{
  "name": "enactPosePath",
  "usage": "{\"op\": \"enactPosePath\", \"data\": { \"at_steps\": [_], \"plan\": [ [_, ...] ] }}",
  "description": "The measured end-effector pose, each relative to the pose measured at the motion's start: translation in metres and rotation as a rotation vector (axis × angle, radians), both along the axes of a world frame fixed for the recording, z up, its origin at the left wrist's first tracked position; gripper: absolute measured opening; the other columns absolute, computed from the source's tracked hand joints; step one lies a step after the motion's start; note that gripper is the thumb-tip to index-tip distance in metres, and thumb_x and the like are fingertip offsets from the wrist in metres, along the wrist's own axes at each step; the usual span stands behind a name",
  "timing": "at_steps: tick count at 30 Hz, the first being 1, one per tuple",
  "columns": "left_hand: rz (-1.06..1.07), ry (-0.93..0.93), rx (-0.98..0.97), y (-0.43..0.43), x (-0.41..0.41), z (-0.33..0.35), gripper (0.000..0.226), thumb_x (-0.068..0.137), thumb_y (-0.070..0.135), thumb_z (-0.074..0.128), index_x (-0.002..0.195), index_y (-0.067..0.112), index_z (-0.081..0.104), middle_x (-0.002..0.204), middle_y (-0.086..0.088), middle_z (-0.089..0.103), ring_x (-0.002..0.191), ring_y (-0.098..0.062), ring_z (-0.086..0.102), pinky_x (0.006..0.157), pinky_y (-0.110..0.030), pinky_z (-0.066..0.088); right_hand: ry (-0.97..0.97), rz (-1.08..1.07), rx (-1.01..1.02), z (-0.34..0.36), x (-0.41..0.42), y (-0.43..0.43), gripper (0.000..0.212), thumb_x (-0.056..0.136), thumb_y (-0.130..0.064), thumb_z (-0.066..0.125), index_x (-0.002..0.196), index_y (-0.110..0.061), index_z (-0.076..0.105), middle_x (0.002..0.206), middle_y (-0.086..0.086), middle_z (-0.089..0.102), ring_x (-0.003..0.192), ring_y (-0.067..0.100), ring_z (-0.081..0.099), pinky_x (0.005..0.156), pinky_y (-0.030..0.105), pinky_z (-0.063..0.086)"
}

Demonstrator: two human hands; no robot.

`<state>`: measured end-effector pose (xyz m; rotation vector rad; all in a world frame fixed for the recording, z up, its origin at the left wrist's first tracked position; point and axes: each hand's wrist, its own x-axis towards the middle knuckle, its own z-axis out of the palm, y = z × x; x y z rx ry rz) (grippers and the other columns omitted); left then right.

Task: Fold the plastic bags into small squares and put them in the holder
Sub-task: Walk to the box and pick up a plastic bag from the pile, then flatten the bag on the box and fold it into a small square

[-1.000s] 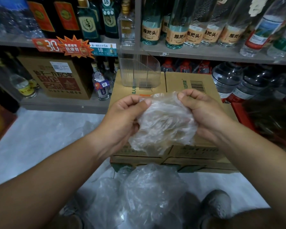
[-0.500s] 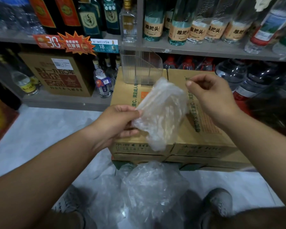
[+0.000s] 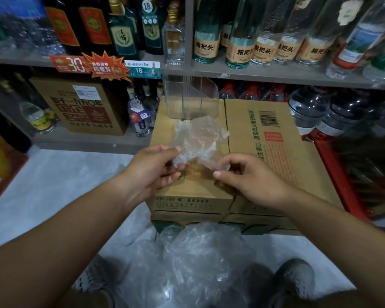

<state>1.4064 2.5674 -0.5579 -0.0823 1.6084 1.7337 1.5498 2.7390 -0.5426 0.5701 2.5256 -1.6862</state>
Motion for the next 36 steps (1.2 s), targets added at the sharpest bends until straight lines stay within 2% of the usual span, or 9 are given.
{"op": "enactPosePath", "data": {
  "at_steps": [3,7,10,14,17,22,29,33,36],
  "plan": [
    [0.035,0.07,-0.044,-0.004,-0.003,-0.001,0.013,0.095,0.021,0.07,0.091,0.017,0.059,0.078,-0.005,0.06,0.061,-0.009,0.067,0.052,-0.021,0.056,-0.038,-0.062,-0.175,0.002,0.005,0.011,0.006,0.093,-0.009,0.066,0.096,-0.01,0.072,0.079,0.012,0.07,0.071,0.022,0.066,0.069,0.03,0.058],
    [0.036,0.246,-0.134,-0.015,-0.009,-0.005,0.015,0.094,0.023,0.071,0.097,0.011,0.063,0.069,-0.004,0.056,0.048,-0.011,0.05,0.042,-0.02,0.046,-0.149,-0.054,-0.112,0.007,0.018,0.046,0.009,0.089,-0.012,0.07,0.096,-0.007,0.072,0.082,0.014,0.074,0.073,0.022,0.068,0.065,0.024,0.055],
    [0.002,0.392,-0.201,-0.022,-0.012,-0.01,0.02,0.094,0.03,0.072,0.091,0.011,0.065,0.056,0.004,0.05,0.045,-0.012,0.044,0.042,-0.022,0.04,-0.205,-0.066,-0.169,0.008,0.026,0.068,0.026,0.079,-0.017,0.075,0.099,0.001,0.071,0.092,0.021,0.074,0.078,0.024,0.068,0.068,0.025,0.058],
    [-0.031,0.376,-0.163,-0.026,-0.013,-0.01,0.021,0.091,0.03,0.074,0.094,0.01,0.067,0.052,0.007,0.052,0.046,-0.01,0.045,0.043,-0.021,0.042,-0.188,-0.142,-0.286,0.006,0.027,0.083,0.025,0.086,-0.014,0.068,0.1,0.007,0.07,0.091,0.021,0.072,0.069,0.019,0.065,0.06,0.022,0.056],
    [-0.033,0.294,-0.122,-0.027,-0.017,-0.009,0.02,0.088,0.028,0.077,0.094,0.011,0.068,0.055,0.003,0.051,0.047,-0.009,0.046,0.044,-0.02,0.044,-0.217,-0.163,-0.177,0.006,0.025,0.089,0.015,0.093,-0.007,0.066,0.102,0.005,0.069,0.081,0.015,0.068,0.059,0.014,0.06,0.05,0.02,0.049],
    [-0.048,0.276,-0.137,-0.026,-0.021,-0.007,0.018,0.087,0.024,0.077,0.08,0.015,0.063,0.064,-0.003,0.063,0.053,-0.011,0.055,0.051,-0.02,0.053,-0.283,-0.128,0.0,0.004,0.021,0.095,0.016,0.089,-0.016,0.073,0.098,-0.003,0.068,0.065,0.004,0.064,0.053,0.012,0.055,0.048,0.024,0.04],
    [-0.111,0.371,-0.305,-0.029,-0.024,-0.002,0.027,0.083,0.019,0.082,0.08,0.01,0.057,0.064,-0.01,0.062,0.048,-0.013,0.057,0.05,-0.026,0.054,-0.377,-0.08,0.101,0.005,0.018,0.097,0.016,0.084,-0.011,0.079,0.092,-0.001,0.07,0.06,0.005,0.064,0.049,0.012,0.055,0.05,0.023,0.046],
    [-0.277,0.653,-0.569,-0.035,-0.027,0.003,0.038,0.077,0.035,0.087,0.095,0.017,0.058,0.078,-0.002,0.063,0.066,-0.018,0.061,0.066,-0.041,0.054,-0.466,0.001,0.205,0.016,0.014,0.1,0.026,0.076,-0.021,0.087,0.089,-0.006,0.07,0.065,0.0,0.065,0.057,0.009,0.058,0.051,0.019,0.046],
    [-0.505,0.722,-0.828,-0.035,-0.026,0.019,0.068,0.071,0.07,0.076,0.121,0.032,0.05,0.109,0.005,0.061,0.097,-0.019,0.063,0.08,-0.037,0.05,-0.405,-0.034,0.313,0.026,0.007,0.106,0.032,0.078,-0.039,0.084,0.097,-0.017,0.071,0.095,0.002,0.069,0.09,0.016,0.063,0.074,0.029,0.05]
  ]
}}
